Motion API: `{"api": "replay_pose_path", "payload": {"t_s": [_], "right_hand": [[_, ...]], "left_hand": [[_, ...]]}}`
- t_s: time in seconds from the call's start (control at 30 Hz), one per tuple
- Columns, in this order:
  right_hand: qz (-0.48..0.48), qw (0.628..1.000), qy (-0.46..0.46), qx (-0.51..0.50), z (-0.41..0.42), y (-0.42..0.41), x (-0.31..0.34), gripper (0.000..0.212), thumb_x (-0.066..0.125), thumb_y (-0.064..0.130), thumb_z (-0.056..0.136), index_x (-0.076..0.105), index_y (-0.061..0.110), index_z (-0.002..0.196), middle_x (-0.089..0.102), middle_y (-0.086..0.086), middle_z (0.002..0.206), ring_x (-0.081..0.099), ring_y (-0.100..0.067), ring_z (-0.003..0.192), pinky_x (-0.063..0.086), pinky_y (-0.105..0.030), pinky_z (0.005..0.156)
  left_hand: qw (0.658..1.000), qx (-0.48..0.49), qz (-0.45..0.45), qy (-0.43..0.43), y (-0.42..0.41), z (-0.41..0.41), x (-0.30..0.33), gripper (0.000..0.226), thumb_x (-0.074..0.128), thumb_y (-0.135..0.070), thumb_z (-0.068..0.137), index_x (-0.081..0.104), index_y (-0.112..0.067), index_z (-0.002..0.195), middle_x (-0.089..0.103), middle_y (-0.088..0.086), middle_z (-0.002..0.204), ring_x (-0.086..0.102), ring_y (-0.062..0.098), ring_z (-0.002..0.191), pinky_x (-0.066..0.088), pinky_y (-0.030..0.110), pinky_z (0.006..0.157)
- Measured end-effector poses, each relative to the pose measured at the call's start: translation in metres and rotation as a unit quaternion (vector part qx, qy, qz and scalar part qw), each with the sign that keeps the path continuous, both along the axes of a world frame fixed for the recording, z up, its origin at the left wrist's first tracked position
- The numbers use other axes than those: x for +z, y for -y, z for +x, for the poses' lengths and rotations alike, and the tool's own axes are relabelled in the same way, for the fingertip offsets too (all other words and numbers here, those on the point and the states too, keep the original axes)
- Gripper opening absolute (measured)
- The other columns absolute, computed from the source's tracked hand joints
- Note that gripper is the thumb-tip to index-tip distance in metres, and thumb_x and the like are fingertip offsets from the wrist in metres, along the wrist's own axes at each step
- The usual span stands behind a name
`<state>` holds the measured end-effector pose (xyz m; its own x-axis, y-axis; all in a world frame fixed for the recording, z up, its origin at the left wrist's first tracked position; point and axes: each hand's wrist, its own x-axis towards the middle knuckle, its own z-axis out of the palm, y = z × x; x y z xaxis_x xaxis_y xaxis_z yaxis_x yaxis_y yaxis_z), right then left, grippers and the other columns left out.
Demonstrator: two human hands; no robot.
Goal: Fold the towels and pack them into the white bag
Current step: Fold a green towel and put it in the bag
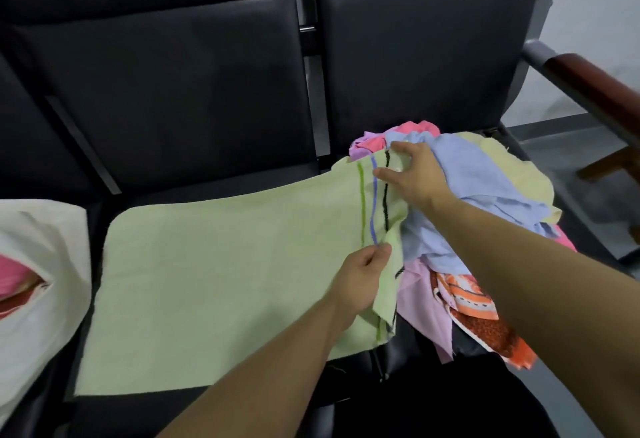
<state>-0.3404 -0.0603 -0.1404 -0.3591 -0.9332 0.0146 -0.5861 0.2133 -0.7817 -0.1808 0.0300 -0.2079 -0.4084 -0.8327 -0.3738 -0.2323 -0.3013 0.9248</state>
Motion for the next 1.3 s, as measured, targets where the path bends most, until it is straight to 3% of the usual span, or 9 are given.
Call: {"api": "replay_pose_path", "payload": {"t_s": [0.2, 0.4, 0.53, 0.63, 0.77, 0.9, 1.1, 1.2, 1.3], "right_hand": [[0.012, 0.999, -0.044, -0.021, -0.023, -0.001, 0.024, 0.071, 0.08, 0.021, 0.085, 0.046, 0.01, 0.147, 0.045, -0.008, 0.148, 0.05, -0.025, 0.132, 0.036, -0.024, 0.097], [0.044, 0.991, -0.121, -0.032, -0.034, -0.011, 0.036, 0.066, 0.077, 0.007, 0.084, 0.051, 0.009, 0.144, 0.044, -0.015, 0.142, 0.054, -0.034, 0.123, 0.044, -0.037, 0.096], [0.042, 0.988, -0.145, -0.02, -0.018, -0.007, 0.041, 0.049, 0.074, 0.023, 0.089, 0.06, 0.006, 0.133, 0.05, -0.017, 0.136, 0.055, -0.035, 0.121, 0.044, -0.037, 0.094], [0.03, 0.993, -0.115, -0.008, 0.01, 0.0, 0.049, 0.029, 0.052, 0.035, 0.101, 0.063, 0.009, 0.093, 0.059, -0.013, 0.094, 0.061, -0.036, 0.093, 0.041, -0.034, 0.071], [0.046, 0.999, -0.004, 0.013, 0.055, 0.012, 0.054, 0.035, 0.038, 0.035, 0.107, 0.058, 0.007, 0.096, 0.06, -0.011, 0.079, 0.06, -0.029, 0.074, 0.057, -0.04, 0.069], [0.05, 0.993, 0.103, 0.0, 0.11, 0.037, 0.047, 0.049, 0.037, 0.046, 0.106, 0.059, 0.002, 0.109, 0.063, -0.014, 0.099, 0.066, -0.031, 0.092, 0.058, -0.032, 0.053], [0.08, 0.988, 0.112, 0.072, 0.208, 0.065, 0.027, 0.053, 0.032, 0.05, 0.107, 0.058, 0.007, 0.123, 0.061, -0.011, 0.118, 0.061, -0.019, 0.089, 0.059, -0.036, 0.072], [0.106, 0.981, 0.125, 0.106, 0.252, 0.077, 0.016, 0.058, 0.029, 0.054, 0.106, 0.053, 0.008, 0.132, 0.06, -0.011, 0.114, 0.063, -0.022, 0.094, 0.057, -0.031, 0.067], [0.109, 0.979, 0.126, 0.12, 0.292, 0.085, 0.005, 0.057, 0.028, 0.057, 0.104, 0.056, 0.01, 0.12, 0.062, -0.009, 0.106, 0.066, -0.028, 0.098, 0.059, -0.043, 0.08]], "left_hand": [[0.994, -0.054, 0.071, -0.062, -0.002, -0.01, 0.014, 0.086, 0.062, -0.081, 0.077, 0.059, 0.002, 0.098, 0.054, 0.002, 0.092, 0.05, 0.018, 0.086, 0.044, 0.039, 0.086], [0.992, -0.061, 0.083, -0.068, -0.008, -0.018, 0.038, 0.033, 0.067, -0.051, 0.09, 0.076, -0.02, 0.094, 0.075, 0.001, 0.102, 0.068, 0.022, 0.101, 0.048, 0.045, 0.105], [0.995, -0.044, 0.059, -0.065, -0.004, 0.008, 0.046, 0.023, 0.063, -0.04, 0.096, 0.073, -0.02, 0.089, 0.069, 0.002, 0.088, 0.061, 0.019, 0.083, 0.05, 0.036, 0.085], [1.0, -0.011, 0.013, -0.017, 0.005, 0.043, 0.052, 0.022, 0.058, -0.031, 0.095, 0.06, -0.018, 0.077, 0.05, 0.004, 0.074, 0.045, 0.016, 0.07, 0.036, 0.03, 0.068], [0.999, 0.021, -0.017, 0.037, 0.009, 0.099, 0.059, 0.026, 0.051, -0.027, 0.09, 0.038, -0.02, 0.068, 0.033, 0.001, 0.067, 0.03, 0.016, 0.06, 0.025, 0.03, 0.055], [0.997, 0.058, -0.009, 0.053, 0.008, 0.156, 0.063, 0.027, 0.045, -0.028, 0.088, 0.026, -0.023, 0.069, 0.027, -0.001, 0.067, 0.025, 0.018, 0.06, 0.02, 0.033, 0.056], [0.992, 0.115, -0.006, 0.046, 0.019, 0.232, 0.044, 0.035, 0.046, -0.031, 0.094, 0.032, -0.004, 0.076, 0.032, 0.004, 0.077, 0.027, 0.02, 0.07, 0.024, 0.034, 0.067], [0.989, 0.135, -0.012, 0.057, 0.026, 0.27, 0.028, 0.06, 0.048, -0.06, 0.096, 0.045, -0.003, 0.079, 0.04, 0.001, 0.08, 0.038, 0.015, 0.073, 0.032, 0.033, 0.072], [0.983, 0.163, -0.006, 0.083, 0.029, 0.309, 0.015, 0.064, 0.045, -0.079, 0.085, 0.054, -0.016, 0.082, 0.045, -0.005, 0.088, 0.043, 0.01, 0.084, 0.033, 0.031, 0.074]]}}
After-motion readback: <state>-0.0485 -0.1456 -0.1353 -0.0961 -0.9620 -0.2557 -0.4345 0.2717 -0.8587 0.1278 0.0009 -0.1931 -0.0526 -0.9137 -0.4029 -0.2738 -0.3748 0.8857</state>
